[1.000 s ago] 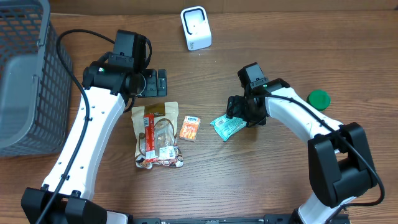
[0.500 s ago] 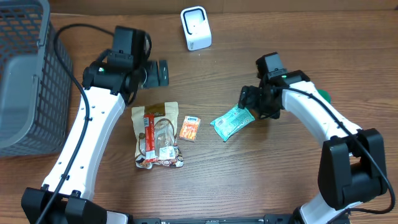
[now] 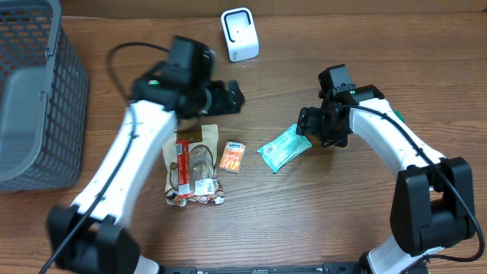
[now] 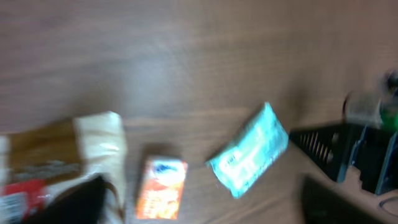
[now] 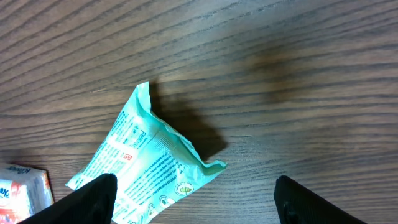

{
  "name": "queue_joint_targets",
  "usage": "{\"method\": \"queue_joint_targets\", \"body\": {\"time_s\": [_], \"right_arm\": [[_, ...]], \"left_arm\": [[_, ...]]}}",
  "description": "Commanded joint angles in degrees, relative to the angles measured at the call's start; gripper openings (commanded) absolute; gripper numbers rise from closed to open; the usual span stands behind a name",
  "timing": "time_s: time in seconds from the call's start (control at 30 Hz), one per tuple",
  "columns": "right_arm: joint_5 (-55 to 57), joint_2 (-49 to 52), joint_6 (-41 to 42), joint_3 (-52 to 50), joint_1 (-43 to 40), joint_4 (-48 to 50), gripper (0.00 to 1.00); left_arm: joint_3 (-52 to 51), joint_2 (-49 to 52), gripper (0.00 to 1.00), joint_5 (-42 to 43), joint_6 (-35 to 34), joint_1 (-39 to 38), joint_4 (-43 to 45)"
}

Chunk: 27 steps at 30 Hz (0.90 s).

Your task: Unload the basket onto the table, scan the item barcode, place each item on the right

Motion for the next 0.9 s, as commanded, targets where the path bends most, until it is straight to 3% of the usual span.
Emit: {"method": "queue_joint_targets", "body": {"time_s": [0.0, 0.07, 0.1, 0.5, 0.87], "right_arm": [[0.6, -0.9, -0.8, 1.2, -0.8, 0.1, 0.82], [0.5, -0.9, -1.1, 1.2, -0.9, 0.1, 0.82], [0.5, -0.9, -1.6, 1.2, -0.9, 0.1, 0.82], [-1.2, -0.9, -4.1, 0.5, -1.9, -1.1, 0.83], [-7.2, -0.9, -5.3, -8.4, -1.9, 9.5, 0.83]], "left_arm": [[-0.2, 5.3, 0.28, 0.6, -1.3, -4.6, 0.3], [-0.2, 8.3, 0.07, -0.3, -1.3, -7.1, 1.0], [-0.2, 9.9, 0.04, -0.4, -1.3, -8.1, 1.6], [-0.2, 21.6, 0.05, -0.6, -2.6, -13.3, 7.9], [-0.2, 24.4, 0.09, -1.2, -2.6, -13.5, 8.6]]}}
